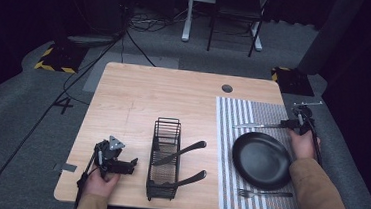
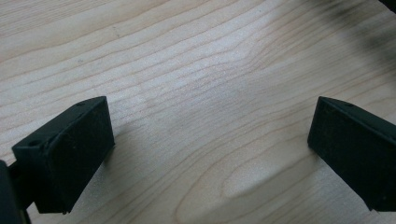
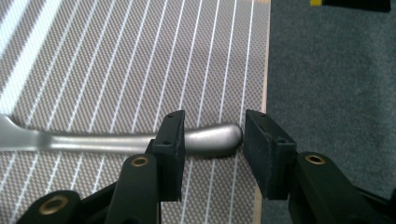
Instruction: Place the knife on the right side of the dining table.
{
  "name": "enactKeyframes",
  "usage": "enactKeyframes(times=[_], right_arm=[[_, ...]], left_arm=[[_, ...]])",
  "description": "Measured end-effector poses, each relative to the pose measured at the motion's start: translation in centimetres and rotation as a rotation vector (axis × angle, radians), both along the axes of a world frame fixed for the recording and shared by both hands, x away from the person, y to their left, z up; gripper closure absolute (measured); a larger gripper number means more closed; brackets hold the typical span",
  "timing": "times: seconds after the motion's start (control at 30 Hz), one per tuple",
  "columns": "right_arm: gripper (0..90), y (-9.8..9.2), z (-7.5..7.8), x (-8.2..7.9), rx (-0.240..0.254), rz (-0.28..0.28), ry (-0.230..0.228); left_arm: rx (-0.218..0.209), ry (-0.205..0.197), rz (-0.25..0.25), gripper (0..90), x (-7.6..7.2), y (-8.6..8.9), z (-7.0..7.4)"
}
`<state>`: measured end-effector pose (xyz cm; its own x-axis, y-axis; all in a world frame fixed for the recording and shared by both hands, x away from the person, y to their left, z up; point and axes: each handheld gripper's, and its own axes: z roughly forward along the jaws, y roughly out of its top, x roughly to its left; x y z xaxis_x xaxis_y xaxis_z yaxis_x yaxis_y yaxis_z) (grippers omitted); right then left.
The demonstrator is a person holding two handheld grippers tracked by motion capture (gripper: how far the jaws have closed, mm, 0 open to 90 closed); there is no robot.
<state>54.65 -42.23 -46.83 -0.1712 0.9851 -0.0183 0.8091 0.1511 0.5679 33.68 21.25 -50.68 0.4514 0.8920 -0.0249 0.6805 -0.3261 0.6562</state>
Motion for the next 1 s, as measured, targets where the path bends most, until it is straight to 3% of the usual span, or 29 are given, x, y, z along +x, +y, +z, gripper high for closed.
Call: enactKeyframes(times=[0.33,1.0], right_arm=[[55.7,0.6,-0.9,1.2,-0.013,-0.022,-0.009],[56.0,0.2,-0.9,0.4,-0.004,-0.012,0.009]], left_arm=[[0.0,0.001,0.0,0.6,0.0,0.0,0.0],[0.001,0.001,0.0,0.6,0.0,0.0,0.0]])
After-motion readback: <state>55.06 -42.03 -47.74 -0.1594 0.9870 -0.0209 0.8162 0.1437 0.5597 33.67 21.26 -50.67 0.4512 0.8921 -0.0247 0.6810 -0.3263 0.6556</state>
